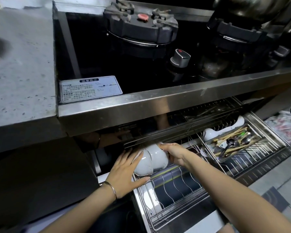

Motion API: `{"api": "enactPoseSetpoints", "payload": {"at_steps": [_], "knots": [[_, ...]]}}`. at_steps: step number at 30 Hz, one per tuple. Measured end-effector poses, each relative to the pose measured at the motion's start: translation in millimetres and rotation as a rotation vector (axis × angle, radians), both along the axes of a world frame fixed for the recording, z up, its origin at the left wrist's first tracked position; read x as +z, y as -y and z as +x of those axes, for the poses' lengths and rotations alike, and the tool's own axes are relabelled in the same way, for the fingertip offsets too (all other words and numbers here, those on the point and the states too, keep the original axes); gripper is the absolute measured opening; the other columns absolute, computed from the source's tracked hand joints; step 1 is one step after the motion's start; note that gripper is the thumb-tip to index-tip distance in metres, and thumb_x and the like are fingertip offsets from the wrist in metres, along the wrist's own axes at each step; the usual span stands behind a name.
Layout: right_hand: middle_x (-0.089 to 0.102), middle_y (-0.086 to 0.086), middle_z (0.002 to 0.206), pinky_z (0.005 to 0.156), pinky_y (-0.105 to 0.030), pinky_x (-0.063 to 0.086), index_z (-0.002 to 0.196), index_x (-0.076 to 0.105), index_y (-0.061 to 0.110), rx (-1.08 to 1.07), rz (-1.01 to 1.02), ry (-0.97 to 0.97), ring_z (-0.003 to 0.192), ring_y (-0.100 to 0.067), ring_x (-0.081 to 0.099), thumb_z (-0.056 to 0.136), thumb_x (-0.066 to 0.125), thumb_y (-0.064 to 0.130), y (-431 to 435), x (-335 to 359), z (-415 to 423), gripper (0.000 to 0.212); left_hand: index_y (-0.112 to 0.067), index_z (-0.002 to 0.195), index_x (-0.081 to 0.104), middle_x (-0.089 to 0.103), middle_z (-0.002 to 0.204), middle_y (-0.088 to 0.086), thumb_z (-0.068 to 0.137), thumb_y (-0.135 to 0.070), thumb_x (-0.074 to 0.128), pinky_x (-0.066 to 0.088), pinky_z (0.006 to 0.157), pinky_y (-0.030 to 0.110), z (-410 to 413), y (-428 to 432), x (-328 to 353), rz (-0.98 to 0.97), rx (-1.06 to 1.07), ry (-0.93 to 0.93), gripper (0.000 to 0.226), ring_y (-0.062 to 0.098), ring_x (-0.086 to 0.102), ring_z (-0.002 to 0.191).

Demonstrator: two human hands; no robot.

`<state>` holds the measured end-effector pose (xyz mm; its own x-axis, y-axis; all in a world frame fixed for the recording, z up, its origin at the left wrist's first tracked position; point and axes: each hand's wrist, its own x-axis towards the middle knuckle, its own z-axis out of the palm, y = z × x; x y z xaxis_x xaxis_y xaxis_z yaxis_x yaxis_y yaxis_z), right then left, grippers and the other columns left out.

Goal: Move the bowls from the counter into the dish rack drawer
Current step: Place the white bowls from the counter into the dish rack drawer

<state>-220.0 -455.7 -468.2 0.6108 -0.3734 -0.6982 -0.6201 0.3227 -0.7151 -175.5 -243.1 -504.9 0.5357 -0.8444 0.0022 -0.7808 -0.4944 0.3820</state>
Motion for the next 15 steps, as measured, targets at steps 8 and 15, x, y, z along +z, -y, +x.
{"api": "enactPoseSetpoints", "payload": {"at_steps": [8, 15], "knots": [[0.066, -0.003, 0.075, 0.047, -0.017, 0.048, 0.078, 0.065, 0.014, 0.037, -0.07, 0.03, 0.065, -0.013, 0.06, 0.088, 0.064, 0.017, -13, -21, -1, 0.01, -0.032, 0.147, 0.011, 0.013, 0.157, -0.01, 0.078, -0.076, 0.036, -0.015, 0.11, 0.026, -1, 1, 3, 0.001, 0.004, 0.015, 0.086, 0.02, 0.012, 0.143], [0.07, 0.001, 0.073, 0.051, -0.021, 0.051, 0.08, 0.069, 0.017, 0.11, -0.071, 0.046, 0.065, -0.011, 0.065, 0.087, 0.066, 0.02, -9, -22, -9, 0.007, -0.032, 0.148, 0.011, 0.011, 0.157, -0.01, 0.079, -0.074, 0.037, -0.011, 0.113, 0.029, -1, 2, 4, 0.026, 0.009, 0.016, 0.084, 0.019, 0.012, 0.143]]}}
